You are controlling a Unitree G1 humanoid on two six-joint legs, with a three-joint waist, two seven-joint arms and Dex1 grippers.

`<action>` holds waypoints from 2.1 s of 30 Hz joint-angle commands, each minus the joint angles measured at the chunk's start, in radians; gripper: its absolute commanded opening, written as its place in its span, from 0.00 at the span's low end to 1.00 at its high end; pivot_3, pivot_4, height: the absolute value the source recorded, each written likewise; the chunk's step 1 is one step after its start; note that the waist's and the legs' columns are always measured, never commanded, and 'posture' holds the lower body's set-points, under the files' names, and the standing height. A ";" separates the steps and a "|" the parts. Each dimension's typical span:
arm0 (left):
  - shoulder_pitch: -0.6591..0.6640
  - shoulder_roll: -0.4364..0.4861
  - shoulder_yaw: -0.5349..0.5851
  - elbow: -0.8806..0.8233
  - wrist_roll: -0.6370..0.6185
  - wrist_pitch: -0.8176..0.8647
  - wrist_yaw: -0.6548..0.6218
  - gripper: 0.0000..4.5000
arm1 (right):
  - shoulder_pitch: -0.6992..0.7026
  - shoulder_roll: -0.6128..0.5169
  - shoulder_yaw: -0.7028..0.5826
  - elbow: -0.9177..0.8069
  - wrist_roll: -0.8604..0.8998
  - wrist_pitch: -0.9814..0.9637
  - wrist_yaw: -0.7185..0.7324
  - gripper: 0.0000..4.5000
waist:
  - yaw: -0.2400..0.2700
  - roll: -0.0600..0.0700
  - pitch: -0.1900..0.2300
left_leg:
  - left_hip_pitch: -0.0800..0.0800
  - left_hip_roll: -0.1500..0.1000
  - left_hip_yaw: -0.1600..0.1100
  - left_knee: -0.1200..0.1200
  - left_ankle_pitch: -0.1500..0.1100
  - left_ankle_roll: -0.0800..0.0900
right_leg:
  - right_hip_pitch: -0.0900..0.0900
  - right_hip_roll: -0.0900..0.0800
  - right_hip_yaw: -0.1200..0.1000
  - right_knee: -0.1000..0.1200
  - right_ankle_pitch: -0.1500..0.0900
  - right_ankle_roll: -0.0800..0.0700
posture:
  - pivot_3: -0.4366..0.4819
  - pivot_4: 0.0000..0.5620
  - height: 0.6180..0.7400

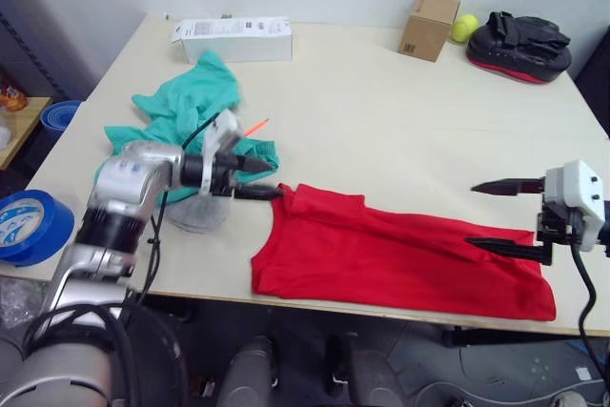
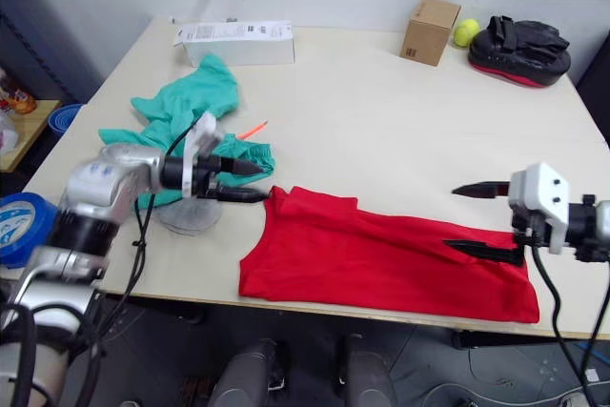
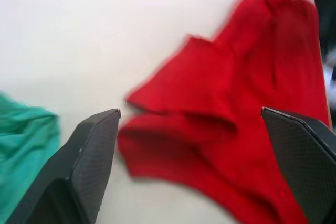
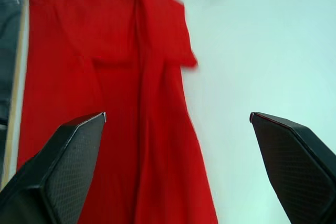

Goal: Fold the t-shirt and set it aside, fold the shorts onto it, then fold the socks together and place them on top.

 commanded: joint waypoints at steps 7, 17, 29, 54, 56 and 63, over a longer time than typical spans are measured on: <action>-0.266 -0.175 0.014 0.483 0.097 0.145 0.060 1.00 | -0.031 0.074 -0.025 -0.200 0.054 0.140 -0.103 1.00 | -0.003 -0.002 0.001 | -0.010 -0.001 0.000 0.002 0.000 -0.001 | -0.008 0.000 -0.002 0.000 0.000 0.001 | 0.48 0.27 1.00; -0.336 -0.266 -0.013 0.657 0.223 0.133 0.023 1.00 | 0.062 0.107 -0.092 -0.276 0.051 0.168 -0.134 1.00 | -0.002 -0.005 0.003 | -0.009 -0.001 -0.001 0.003 0.000 -0.001 | -0.008 0.000 -0.002 0.001 0.000 0.001 | 0.48 0.27 1.00; -0.331 -0.322 0.015 0.698 0.285 0.119 0.002 0.47 | 0.092 0.113 -0.112 -0.295 0.040 0.160 -0.133 1.00 | 0.002 -0.005 0.003 | -0.009 -0.001 -0.001 0.003 0.000 -0.001 | -0.007 -0.001 -0.002 0.001 0.000 0.002 | 0.48 0.27 1.00; -0.326 -0.269 0.070 0.653 0.315 -0.102 -0.141 0.01 | 0.112 0.122 -0.112 -0.306 0.031 0.167 -0.147 1.00 | -0.003 -0.005 0.003 | -0.009 -0.001 -0.001 0.002 0.000 -0.001 | -0.008 0.000 -0.002 0.001 0.000 0.001 | 0.48 0.27 1.00; -0.324 -0.273 0.071 0.649 0.318 -0.109 -0.145 0.01 | 0.107 0.121 -0.110 -0.306 0.032 0.171 -0.149 1.00 | -0.004 -0.005 0.003 | -0.009 -0.001 -0.001 0.002 0.000 -0.001 | -0.008 0.000 -0.002 0.001 0.000 0.001 | 0.48 0.27 1.00; -0.315 -0.284 0.089 0.686 0.333 -0.072 -0.073 0.01 | 0.113 0.120 -0.115 -0.309 0.030 0.172 -0.150 1.00 | -0.004 -0.005 0.003 | -0.009 -0.001 -0.001 0.003 0.000 -0.001 | -0.008 0.000 -0.002 0.001 0.000 0.001 | 0.48 0.27 1.00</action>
